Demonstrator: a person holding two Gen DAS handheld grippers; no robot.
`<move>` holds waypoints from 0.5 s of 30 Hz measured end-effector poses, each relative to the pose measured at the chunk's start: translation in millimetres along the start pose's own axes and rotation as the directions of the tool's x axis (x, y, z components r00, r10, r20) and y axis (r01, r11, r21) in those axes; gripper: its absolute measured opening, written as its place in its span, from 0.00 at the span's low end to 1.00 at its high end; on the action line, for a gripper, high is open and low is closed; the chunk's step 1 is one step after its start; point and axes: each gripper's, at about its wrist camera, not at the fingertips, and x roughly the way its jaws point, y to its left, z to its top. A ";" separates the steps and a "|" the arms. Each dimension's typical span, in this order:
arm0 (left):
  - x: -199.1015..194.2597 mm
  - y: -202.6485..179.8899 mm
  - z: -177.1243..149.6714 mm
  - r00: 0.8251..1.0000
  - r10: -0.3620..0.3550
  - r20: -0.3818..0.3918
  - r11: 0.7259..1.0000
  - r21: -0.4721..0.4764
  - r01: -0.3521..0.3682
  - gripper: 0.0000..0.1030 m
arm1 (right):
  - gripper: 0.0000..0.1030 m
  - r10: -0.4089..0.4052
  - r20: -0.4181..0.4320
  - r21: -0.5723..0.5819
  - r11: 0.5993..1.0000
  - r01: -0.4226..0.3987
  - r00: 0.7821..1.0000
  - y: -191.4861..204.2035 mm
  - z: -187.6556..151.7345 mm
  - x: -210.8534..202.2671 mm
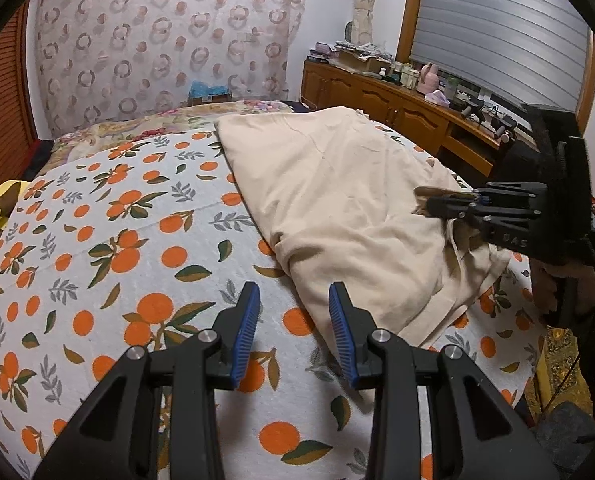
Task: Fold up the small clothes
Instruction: 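Grasp the shirt hem with the right gripper and pull it straight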
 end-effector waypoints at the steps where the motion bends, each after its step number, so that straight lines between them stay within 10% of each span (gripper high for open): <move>1: -0.7 -0.4 0.4 1.000 -0.001 0.002 1.000 0.000 0.001 0.34 | 0.09 -0.002 0.012 0.009 1.000 0.002 1.000 -1.5 -1.2 -4.2; 15: -2.7 -17.2 4.9 0.999 -0.047 0.000 0.999 0.020 0.047 0.34 | 0.17 -0.121 0.052 0.184 0.977 0.109 0.991 -44.4 -50.9 -63.9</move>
